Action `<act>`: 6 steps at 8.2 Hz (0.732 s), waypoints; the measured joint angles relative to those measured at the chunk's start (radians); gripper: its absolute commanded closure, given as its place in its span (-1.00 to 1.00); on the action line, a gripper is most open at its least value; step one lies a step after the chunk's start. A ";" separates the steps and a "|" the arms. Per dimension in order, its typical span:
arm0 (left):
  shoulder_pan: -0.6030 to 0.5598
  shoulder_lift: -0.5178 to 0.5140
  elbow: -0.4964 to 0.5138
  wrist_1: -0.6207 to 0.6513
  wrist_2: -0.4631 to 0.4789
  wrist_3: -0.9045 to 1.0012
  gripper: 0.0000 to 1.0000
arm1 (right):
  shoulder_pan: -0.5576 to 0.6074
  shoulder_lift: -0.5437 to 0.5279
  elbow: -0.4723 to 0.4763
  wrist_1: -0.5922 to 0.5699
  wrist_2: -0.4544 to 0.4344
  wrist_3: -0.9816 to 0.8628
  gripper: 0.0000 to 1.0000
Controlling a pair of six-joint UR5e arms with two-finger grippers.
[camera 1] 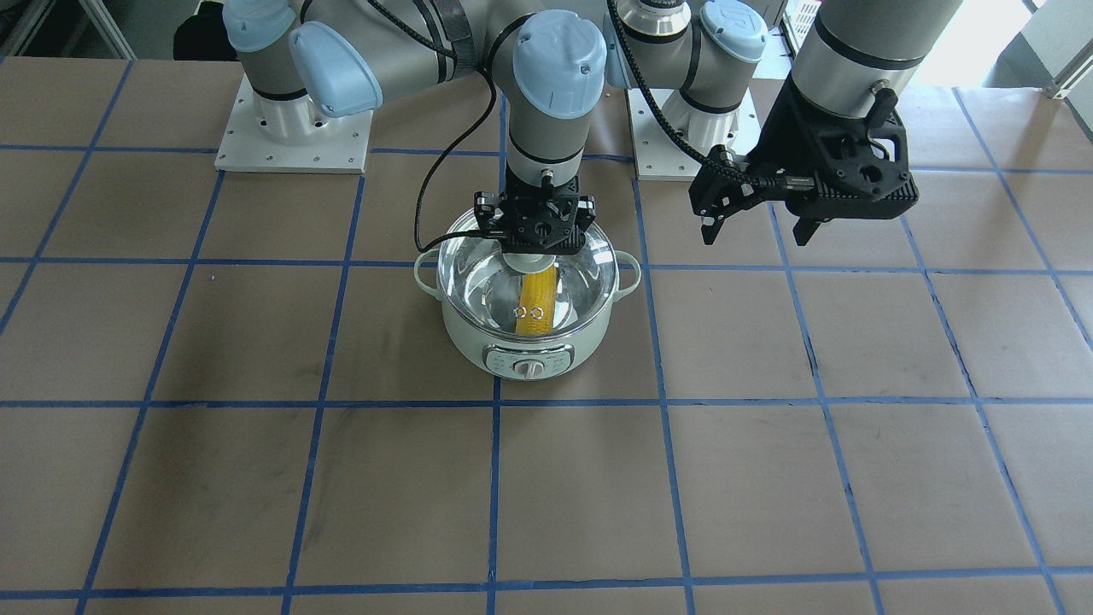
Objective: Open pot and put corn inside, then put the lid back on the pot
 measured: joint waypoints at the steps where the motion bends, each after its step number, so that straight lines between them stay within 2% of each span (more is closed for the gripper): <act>1: 0.000 0.000 0.000 0.000 0.000 0.001 -1.00 | 0.000 -0.001 0.000 -0.001 -0.002 -0.003 -0.89; 2: 0.000 0.000 0.000 0.000 0.001 0.002 -1.00 | 0.000 -0.002 -0.001 -0.002 -0.004 -0.009 -0.84; 4: -0.001 0.001 0.000 0.000 0.001 0.003 -1.00 | -0.004 -0.001 -0.003 -0.007 -0.006 -0.017 -0.28; 6: 0.000 0.001 0.000 0.000 0.001 0.003 -1.00 | -0.007 0.000 -0.004 -0.011 -0.004 -0.011 0.17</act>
